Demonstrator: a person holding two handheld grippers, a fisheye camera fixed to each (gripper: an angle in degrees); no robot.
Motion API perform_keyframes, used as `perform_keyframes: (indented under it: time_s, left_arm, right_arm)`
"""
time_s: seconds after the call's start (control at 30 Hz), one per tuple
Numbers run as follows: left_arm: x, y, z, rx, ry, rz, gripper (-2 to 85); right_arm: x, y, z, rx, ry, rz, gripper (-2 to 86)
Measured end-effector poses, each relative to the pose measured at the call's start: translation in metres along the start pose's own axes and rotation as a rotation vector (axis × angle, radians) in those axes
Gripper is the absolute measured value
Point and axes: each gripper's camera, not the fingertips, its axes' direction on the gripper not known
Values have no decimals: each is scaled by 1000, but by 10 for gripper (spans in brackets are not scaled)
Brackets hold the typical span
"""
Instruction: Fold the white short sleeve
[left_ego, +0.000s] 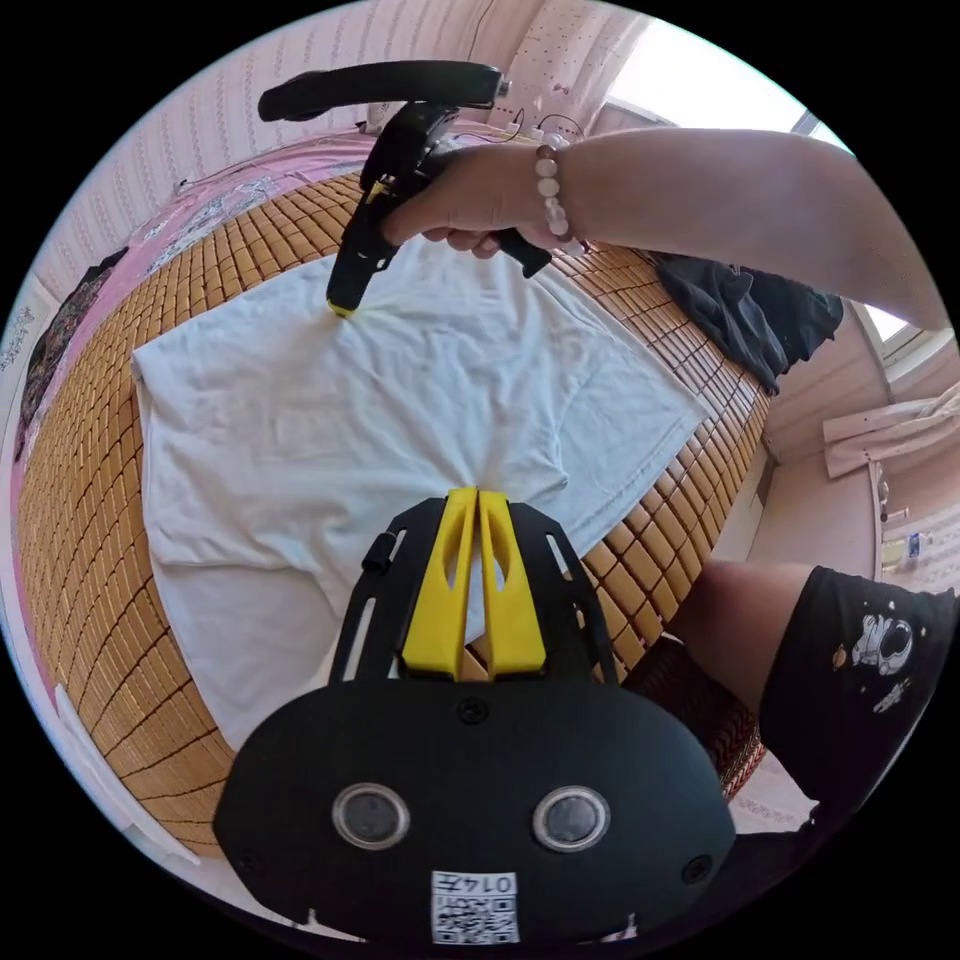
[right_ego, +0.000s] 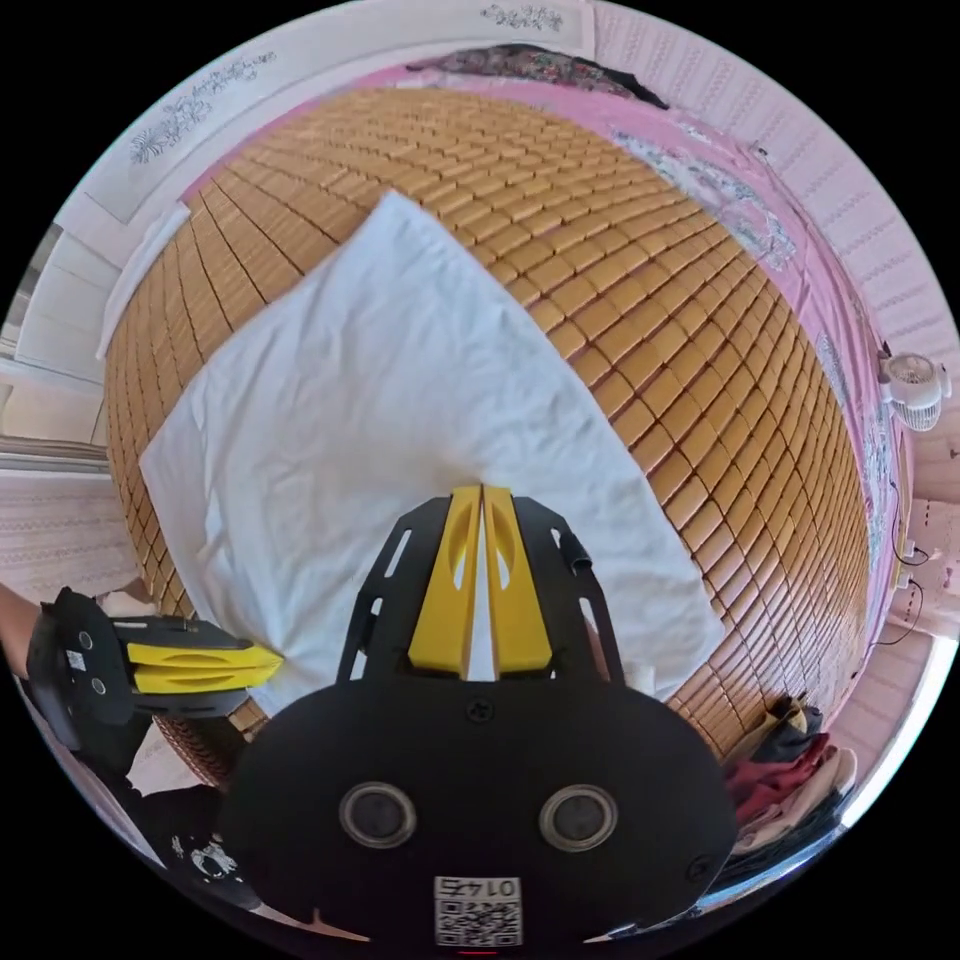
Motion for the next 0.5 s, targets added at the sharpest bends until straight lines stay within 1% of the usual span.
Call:
perform_keyframes:
  time_s: [0.03, 0.1, 0.17, 0.23, 0.27, 0.33, 0.37, 0.43, 0.5]
  left_arm:
    - [1, 1, -1, 2, 5, -1, -10]
    - [6, 2, -4, 4, 32, -2, -10]
    - [9, 3, -4, 1, 65, 3, -10]
    - [13, 5, -6, 10, 74, 6, -10]
    - [17, 6, -8, 21, 66, 17, -9]
    - [22, 7, -11, 30, 59, 24, -9]
    - [24, 7, -14, 29, 60, 22, -8]
    - [27, 4, -20, 16, 65, 28, -6]
    - [29, 1, -36, 43, 115, 24, 9]
  right_arm:
    - [1, -1, -1, -2, -4, -6, -8]
    - [9, -17, -7, -101, -29, -58, -9]
    - [18, -32, -17, -87, -33, -71, -9]
    - [31, -48, -15, -98, 16, -62, -8]
    - [40, -56, -8, -142, 11, -80, -7]
    - [58, -60, -13, -166, -45, -60, -6]
    - [69, -54, -19, -146, -77, -41, -6]
    - [87, -30, -40, -43, -125, 3, -6]
    - [113, 28, -73, 71, -166, 93, -5]
